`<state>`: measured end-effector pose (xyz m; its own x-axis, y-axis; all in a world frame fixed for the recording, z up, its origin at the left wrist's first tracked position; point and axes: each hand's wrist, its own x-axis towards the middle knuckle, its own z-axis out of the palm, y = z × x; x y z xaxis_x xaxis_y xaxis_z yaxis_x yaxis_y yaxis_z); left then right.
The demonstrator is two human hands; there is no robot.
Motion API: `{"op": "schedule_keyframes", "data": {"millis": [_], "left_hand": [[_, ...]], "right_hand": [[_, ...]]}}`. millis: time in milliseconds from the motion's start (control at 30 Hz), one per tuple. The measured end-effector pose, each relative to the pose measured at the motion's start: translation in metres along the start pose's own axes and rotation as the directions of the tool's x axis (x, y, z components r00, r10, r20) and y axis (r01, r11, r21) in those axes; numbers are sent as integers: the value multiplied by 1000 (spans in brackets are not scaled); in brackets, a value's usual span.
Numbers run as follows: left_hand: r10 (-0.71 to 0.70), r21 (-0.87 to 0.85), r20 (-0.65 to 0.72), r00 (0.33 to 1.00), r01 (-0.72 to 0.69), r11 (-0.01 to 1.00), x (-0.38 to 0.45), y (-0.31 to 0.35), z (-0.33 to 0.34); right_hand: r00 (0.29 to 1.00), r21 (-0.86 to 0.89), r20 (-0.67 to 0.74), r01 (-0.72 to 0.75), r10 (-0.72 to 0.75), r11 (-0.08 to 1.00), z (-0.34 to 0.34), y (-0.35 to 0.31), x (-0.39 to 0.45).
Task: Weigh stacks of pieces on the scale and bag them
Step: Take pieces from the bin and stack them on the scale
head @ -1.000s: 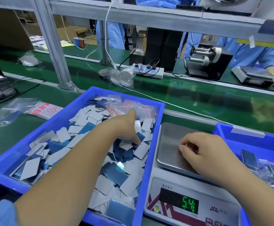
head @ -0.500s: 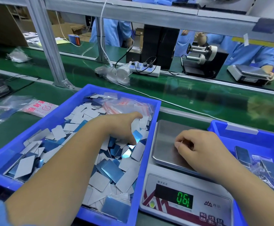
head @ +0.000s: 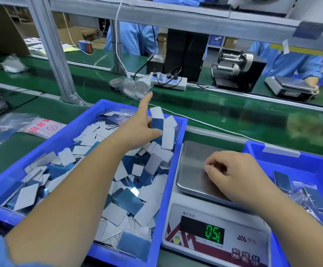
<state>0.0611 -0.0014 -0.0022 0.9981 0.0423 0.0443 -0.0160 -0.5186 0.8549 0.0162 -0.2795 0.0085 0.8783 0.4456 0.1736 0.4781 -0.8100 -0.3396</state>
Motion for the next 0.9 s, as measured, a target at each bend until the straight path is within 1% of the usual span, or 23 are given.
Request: {"op": "schedule_keyframes", "data": {"millis": [67, 133, 200, 233, 267, 300, 367, 400, 433, 467, 533, 567, 600, 700, 733, 833, 867, 900], "left_hand": [[-3, -34, 9, 1000, 4, 999, 1, -1, 0], [-27, -21, 63, 998, 29, 999, 0, 0, -1], [-78, 44, 163, 984, 71, 996, -3, 2, 1], [-87, 96, 196, 977, 70, 993, -6, 3, 2], [-84, 126, 193, 978, 60, 990, -7, 4, 4], [-67, 123, 150, 986, 48, 991, -8, 6, 4], [-27, 27, 23, 999, 27, 999, -6, 9, -1], [-22, -27, -19, 1000, 21, 999, -4, 8, -4], [-22, -45, -34, 999, 20, 999, -3, 7, -7], [-28, -22, -23, 999, 27, 999, -3, 6, -8], [-40, 103, -1, 999, 40, 994, -3, 1, -7], [-28, 148, -29, 999, 32, 989, -3, 1, -6], [-1, 148, -84, 996, 13, 989, -3, 2, -5], [43, -7, -243, 969, -46, 999, 0, 8, -5], [51, 5, -260, 964, -52, 999, 1, 8, -3], [54, 155, -252, 966, -15, 988, 2, 6, 5], [43, 146, -256, 966, -5, 989, 3, 7, 7], [29, 87, -265, 964, -6, 996, 3, 10, 7]], "right_hand": [[1000, 0, -6, 1, -1, 1000, 0, 1, 0], [1000, 3, -8, 4, -4, 1000, 0, 1, 0], [1000, 10, -9, 6, -6, 1000, 0, 1, 0], [1000, 12, -9, 6, -6, 1000, 0, 1, 0], [1000, 11, -10, 8, -8, 1000, 0, 1, 0], [1000, 10, -11, 9, -9, 1000, 0, 1, 0], [1000, 12, -18, 11, -11, 1000, 0, 2, 0], [1000, 13, -21, 11, -11, 1000, 0, 2, 0], [1000, 13, -22, 11, -11, 1000, 0, 2, 0], [1000, 13, -22, 13, -12, 1000, 0, 1, 0], [1000, 12, -16, 14, -14, 1000, 1, 1, 0], [1000, 10, -13, 14, -14, 1000, 1, 0, 0], [1000, 10, -10, 14, -13, 1000, 0, 0, 0], [1000, 28, -27, 4, -4, 1000, -2, 0, 0], [999, 40, -41, -1, 3, 999, -3, 1, 0], [997, 75, -77, -25, 31, 997, -4, 5, 1], [996, 83, -83, -34, 41, 996, -5, 7, 1], [995, 92, -88, -45, 53, 995, -6, 9, 2]]}}
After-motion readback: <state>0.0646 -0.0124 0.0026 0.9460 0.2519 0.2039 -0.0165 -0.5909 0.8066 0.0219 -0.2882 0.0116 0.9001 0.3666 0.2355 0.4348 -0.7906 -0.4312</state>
